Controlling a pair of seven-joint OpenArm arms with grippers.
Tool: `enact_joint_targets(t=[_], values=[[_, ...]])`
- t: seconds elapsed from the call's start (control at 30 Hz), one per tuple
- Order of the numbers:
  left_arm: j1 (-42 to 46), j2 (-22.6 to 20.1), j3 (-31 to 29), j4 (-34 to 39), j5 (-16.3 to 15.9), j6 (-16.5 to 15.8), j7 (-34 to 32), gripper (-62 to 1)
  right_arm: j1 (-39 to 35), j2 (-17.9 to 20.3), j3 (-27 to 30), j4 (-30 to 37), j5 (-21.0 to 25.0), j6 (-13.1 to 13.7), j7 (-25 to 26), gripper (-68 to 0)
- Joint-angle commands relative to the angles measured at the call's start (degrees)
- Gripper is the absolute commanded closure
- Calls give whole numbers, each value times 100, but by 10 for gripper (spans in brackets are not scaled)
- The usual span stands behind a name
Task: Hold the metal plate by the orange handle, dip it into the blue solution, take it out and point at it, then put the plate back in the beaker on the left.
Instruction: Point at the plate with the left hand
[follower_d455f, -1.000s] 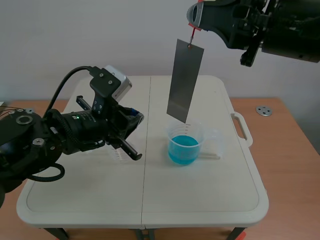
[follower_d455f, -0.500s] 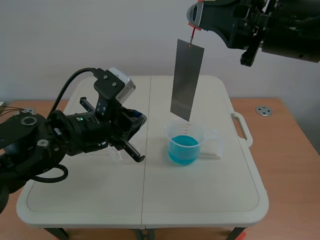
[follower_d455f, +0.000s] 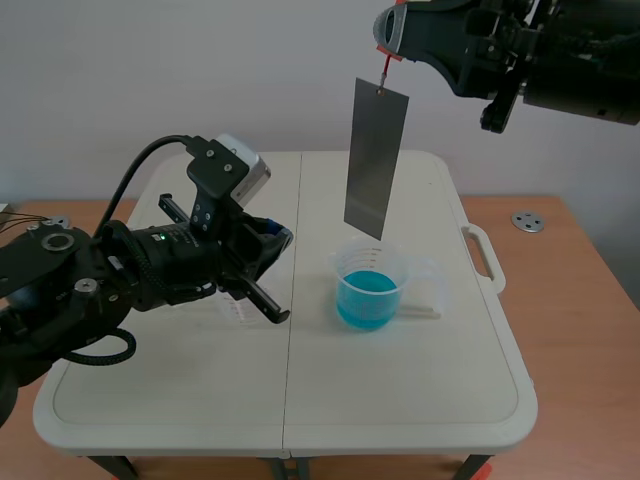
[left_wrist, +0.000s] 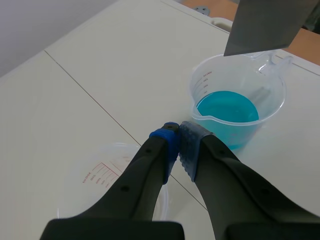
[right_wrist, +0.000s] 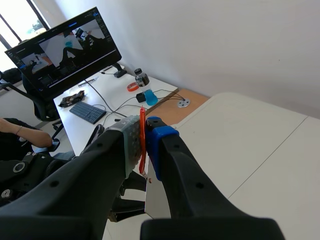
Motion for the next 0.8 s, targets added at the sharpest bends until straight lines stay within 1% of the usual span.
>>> enact_joint_targets(t=[0.0,0.13,0.37,0.47,0.6,0.77], values=[[59,-103,-129,208,-92,105,-103,-21,116,63,11,74,146,17,107,-15],[400,-365,-492,629,-116,337,-105,-21,116,63,13,74,146,17,109,-15],[1547,-1102,-1370,1574,-138,361,-109,-21,116,63,13,74,146,17,107,-15],[2179,-1394,-1816,1880,-435,483,-111,-21,116,63,13,74,146,17,105,-15],[3091,-1714,-2430,2149,-719,490,-111,-21,116,63,13,74,144,17,105,-15],[4238,-1926,-3119,2223,-721,490,-365,-21,116,63,13,74,140,17,105,-15]])
